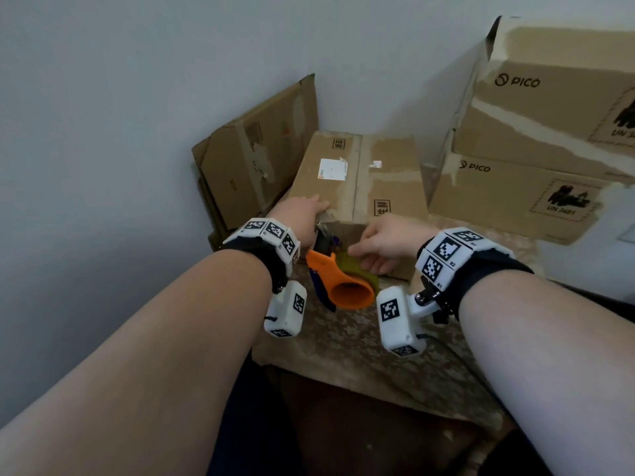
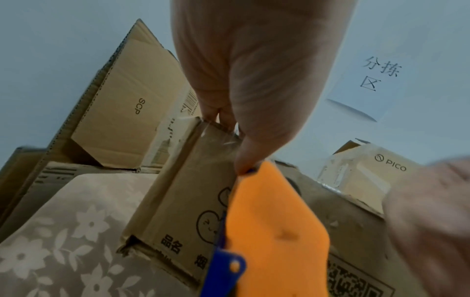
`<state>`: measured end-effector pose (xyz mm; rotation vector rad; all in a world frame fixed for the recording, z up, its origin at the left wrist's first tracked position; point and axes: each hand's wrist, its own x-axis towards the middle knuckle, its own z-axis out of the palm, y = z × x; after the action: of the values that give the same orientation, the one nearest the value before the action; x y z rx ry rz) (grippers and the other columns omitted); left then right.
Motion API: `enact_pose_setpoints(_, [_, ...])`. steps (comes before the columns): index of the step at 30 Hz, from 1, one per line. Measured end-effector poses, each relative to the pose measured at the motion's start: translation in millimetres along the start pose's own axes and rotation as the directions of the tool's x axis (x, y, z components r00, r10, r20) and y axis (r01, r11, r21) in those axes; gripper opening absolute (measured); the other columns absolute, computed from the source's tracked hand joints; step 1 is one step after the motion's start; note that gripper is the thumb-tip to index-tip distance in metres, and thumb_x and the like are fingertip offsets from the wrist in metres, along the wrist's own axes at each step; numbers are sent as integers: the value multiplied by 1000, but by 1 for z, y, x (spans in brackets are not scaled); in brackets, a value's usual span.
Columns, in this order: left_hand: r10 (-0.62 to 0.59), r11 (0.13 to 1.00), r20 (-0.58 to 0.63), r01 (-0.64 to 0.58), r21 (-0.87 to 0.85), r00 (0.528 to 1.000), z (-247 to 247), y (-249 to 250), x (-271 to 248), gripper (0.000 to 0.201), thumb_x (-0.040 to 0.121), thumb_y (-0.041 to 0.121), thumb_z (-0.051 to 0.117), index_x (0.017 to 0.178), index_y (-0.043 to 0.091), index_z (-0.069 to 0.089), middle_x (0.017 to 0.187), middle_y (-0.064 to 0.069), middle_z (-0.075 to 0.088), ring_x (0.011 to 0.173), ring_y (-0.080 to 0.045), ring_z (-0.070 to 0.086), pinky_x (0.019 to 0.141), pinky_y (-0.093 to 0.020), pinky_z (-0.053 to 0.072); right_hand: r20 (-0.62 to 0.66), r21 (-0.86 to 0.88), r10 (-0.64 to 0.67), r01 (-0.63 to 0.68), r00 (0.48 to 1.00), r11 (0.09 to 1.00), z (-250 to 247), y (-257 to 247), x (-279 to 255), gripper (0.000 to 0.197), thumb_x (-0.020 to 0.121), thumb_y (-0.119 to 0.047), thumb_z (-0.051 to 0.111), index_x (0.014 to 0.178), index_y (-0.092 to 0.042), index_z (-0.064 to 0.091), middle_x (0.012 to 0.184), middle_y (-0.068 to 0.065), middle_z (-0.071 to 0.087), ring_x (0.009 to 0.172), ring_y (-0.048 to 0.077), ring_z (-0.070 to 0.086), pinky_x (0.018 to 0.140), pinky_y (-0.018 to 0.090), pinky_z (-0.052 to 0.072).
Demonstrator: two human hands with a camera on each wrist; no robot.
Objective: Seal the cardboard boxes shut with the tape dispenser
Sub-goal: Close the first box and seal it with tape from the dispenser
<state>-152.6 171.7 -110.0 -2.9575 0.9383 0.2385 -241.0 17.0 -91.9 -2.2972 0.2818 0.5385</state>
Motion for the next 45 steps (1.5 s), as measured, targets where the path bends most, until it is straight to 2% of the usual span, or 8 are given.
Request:
enact_pose_setpoints(4, [4, 999, -25, -5, -41, 1000, 5, -2, -3, 70, 91, 5, 47, 152, 24, 18, 160, -2, 14, 143, -23, 23, 116, -35, 25, 234, -32, 116, -112, 965, 993, 15, 9, 3, 24, 88, -25, 68, 96, -3, 71, 85, 9, 74, 85, 21, 71, 82, 33, 58])
enact_pose_setpoints(9, [29, 999, -34, -30, -32, 999, 12, -3, -7, 71, 92, 7, 48, 153, 20, 13, 160, -5, 10, 146, -25, 17, 116, -39, 24, 388, -232, 284, -206, 877, 951, 44, 9, 5, 27, 93, -29, 62, 104, -4, 58, 65, 3, 61, 52, 15, 56, 53, 25, 45])
enact_pose_setpoints(13, [43, 998, -56, -45, -41, 998, 16, -5, -8, 72, 91, 7, 48, 153, 20, 14, 160, -6, 10, 146, -27, 16, 116, -39, 25, 346, -401, 276, -124, 897, 907, 57, 12, 6, 73, 90, -39, 63, 149, -12, 30, 143, 12, 45, 122, 29, 51, 101, 41, 45])
enact_pose_setpoints(17, [41, 997, -31, -42, -59, 999, 14, -8, -6, 77, 88, 9, 52, 153, 22, 13, 160, -4, 9, 146, -24, 14, 116, -38, 25, 373, -394, 249, -90, 894, 915, 39, 22, 3, 88, 88, -45, 64, 155, -24, 11, 159, 3, 19, 142, 26, 26, 114, 41, 29])
enact_pose_setpoints(25, [-10, 988, 38, 16, -152, 999, 5, 2, 0, 76, 91, 46, 52, 153, 20, 15, 160, -7, 10, 146, -27, 13, 113, -37, 22, 86, -98, 102, -94, 991, 991, -1, 40, -7, 83, 66, -58, 77, 133, -19, 48, 132, 2, 53, 120, 23, 52, 104, 42, 41])
enact_pose_setpoints(30, [-23, 985, 72, 35, -169, 997, 3, 5, 1, 79, 90, 46, 54, 153, 20, 13, 160, -7, 7, 146, -27, 10, 113, -40, 24, -91, -388, 27, -61, 995, 920, -1, 30, -5, 34, 90, -38, 62, 104, -8, 56, 95, 6, 56, 77, 19, 51, 62, 28, 39])
enact_pose_setpoints(39, [-67, 998, 71, 67, -7, 995, -2, 5, 6, 69, 89, -3, 47, 151, 14, 20, 158, -8, 16, 140, -30, 29, 109, -40, 33, -47, -57, -15, 12, 999, 998, -19, 39, -1, 38, 93, -42, 56, 111, -9, 64, 113, 9, 68, 107, 27, 62, 103, 42, 43])
enact_pose_setpoints(45, [-124, 989, 16, 125, -81, 992, 0, -4, -1, 72, 88, -8, 37, 149, 30, 26, 156, -2, 26, 135, -31, 35, 112, -48, 27, -281, 237, -19, 88, 960, 968, -43, 29, -6, 56, 83, -67, 54, 86, -14, 71, 91, 12, 73, 94, 31, 68, 100, 46, 47])
